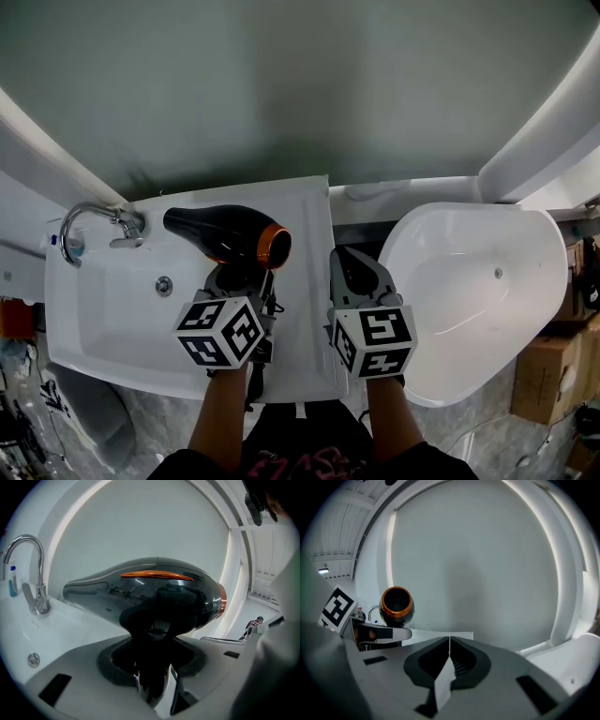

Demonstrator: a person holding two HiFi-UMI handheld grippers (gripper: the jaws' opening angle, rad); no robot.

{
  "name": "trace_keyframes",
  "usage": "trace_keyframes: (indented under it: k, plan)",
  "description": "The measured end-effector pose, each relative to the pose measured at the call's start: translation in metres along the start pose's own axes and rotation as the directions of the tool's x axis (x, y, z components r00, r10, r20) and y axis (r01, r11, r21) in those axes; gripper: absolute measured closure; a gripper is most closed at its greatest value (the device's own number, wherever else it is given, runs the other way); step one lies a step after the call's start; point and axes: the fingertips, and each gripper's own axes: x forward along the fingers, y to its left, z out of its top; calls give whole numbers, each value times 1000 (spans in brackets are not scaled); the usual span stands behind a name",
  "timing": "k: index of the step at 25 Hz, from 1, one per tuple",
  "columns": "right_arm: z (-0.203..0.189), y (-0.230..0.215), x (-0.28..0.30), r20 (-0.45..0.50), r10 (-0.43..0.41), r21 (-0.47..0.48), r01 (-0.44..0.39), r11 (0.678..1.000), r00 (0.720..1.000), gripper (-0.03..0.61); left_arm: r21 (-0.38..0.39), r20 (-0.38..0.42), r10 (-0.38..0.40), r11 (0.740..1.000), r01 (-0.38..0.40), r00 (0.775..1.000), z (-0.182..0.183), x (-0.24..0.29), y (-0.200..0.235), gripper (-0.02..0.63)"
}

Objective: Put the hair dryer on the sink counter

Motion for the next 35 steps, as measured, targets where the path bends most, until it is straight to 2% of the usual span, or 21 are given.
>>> trace_keyframes:
  k: [4,16,22,35]
  plan:
    - [-12,2,13,-31,15,6,-15,1000,999,557,9,-39,34,999,-34,999,-12,18,14,436]
    - [-38,-2,33,-87,32,32,-29,999,996,557,-35,-128,51,998,-56,990,-45,53,31,436]
    - [-45,-2,41,-97,34,36,-31,999,995,557,-70,-142,52,996,-62,988,-53,63,41,436]
    - [-58,-14,41,-114,20,46,-14,999,993,557,-87,-186,41,994,-58,982,-70,84,43,430]
